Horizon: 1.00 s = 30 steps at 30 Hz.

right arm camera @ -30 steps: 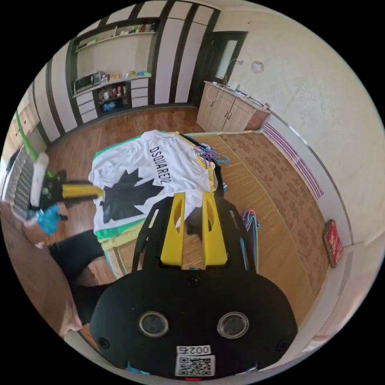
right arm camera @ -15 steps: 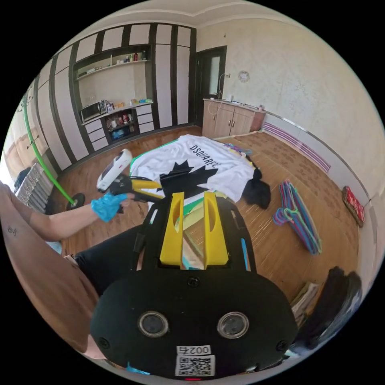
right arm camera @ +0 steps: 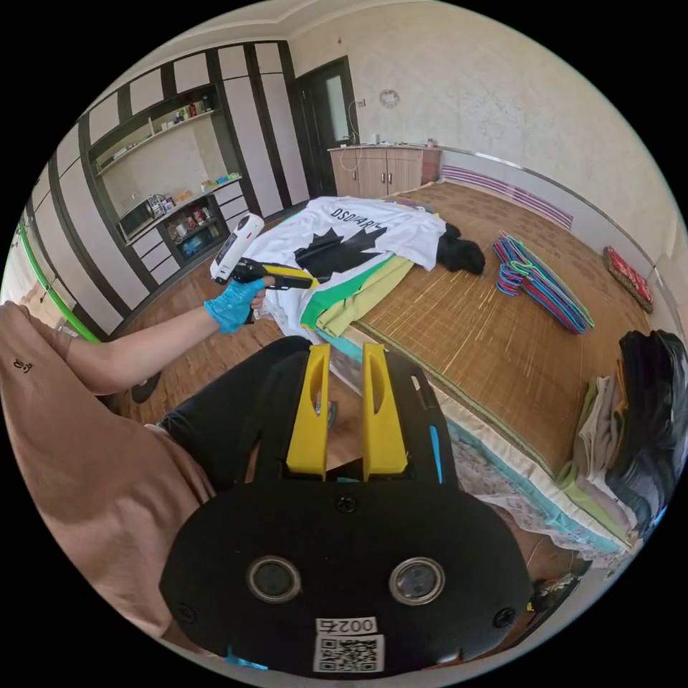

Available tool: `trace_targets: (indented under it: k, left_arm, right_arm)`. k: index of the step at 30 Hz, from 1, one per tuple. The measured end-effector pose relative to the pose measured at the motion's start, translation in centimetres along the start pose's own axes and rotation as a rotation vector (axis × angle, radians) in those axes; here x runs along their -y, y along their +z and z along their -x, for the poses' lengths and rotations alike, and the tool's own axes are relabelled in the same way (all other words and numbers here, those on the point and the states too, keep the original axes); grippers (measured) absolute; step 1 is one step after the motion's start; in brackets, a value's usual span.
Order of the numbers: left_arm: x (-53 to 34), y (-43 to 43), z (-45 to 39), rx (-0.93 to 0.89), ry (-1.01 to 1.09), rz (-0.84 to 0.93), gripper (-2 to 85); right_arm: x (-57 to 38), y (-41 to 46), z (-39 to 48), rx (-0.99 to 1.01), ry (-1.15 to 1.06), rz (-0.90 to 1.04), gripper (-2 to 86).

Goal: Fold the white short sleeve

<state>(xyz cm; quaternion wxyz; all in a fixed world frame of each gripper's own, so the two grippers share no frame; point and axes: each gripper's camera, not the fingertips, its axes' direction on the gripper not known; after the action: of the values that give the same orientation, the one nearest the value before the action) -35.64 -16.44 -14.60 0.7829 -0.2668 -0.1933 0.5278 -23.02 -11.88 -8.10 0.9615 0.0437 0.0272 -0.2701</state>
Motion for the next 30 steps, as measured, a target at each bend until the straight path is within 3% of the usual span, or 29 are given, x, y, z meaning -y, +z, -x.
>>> trace_targets:
  k: [7, 11, 15, 19, 30]
  left_arm:
    - [-1.1, -2.5, -1.0, 0.024, -0.037, -0.079, -0.9]
    - [-1.9, -6.2, -1.4, 0.09, -0.039, -0.212, -1.0]
    - [-2.2, -10.8, -2.2, 0.045, 0.021, -0.354, -0.9]
    - [-1.5, -10.5, -2.7, -0.052, 0.063, -0.284, -0.8]
    - [-1.8, -0.9, -6.1, 0.009, 0.108, -0.071, 8.7]
  right_arm:
    - [0.7, 3.3, 2.9, 0.035, 0.022, 0.013, 8.2]
    - [1.7, 6.1, 5.6, 0.054, -0.041, 0.043, 8.6]
    - [3.0, 8.0, 7.8, 0.084, -0.111, 0.051, 10.0]
    - [4.6, 10.1, 9.1, 0.123, -0.124, 0.051, 11.4]
    - [6.5, 14.4, 10.8, 0.122, -0.125, 0.041, 11.7]
